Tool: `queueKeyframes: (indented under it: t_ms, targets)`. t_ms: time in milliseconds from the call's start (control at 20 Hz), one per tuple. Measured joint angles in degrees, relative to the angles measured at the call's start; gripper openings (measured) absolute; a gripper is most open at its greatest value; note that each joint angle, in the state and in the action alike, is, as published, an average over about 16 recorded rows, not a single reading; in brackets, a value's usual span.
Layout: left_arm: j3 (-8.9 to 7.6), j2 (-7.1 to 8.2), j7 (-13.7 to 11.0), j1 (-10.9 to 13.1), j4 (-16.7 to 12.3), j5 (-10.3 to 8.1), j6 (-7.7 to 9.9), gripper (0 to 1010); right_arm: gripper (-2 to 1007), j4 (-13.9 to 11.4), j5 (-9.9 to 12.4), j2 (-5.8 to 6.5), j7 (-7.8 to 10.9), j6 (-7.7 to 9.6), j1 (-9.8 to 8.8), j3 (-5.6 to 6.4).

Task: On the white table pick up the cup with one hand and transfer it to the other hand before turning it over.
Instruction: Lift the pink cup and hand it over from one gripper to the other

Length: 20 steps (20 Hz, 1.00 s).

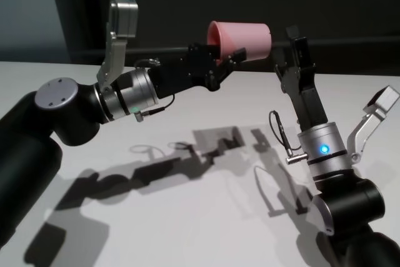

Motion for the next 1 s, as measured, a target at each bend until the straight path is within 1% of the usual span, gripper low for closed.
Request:
queueKeyframes:
  t_ms: [400, 1000]
  targets:
    - [0.0, 0.0, 0.0, 0.0, 0.0, 0.0, 0.0, 49, 1004, 3.31, 1.44, -0.19, 1.38, -0.12, 2.11, -1.14]
    - [0.0, 0.0, 0.0, 0.0, 0.0, 0.0, 0.0, 49, 1004, 5.56, 3.85, -0.3, 3.21, 0.08, 3.54, -2.76]
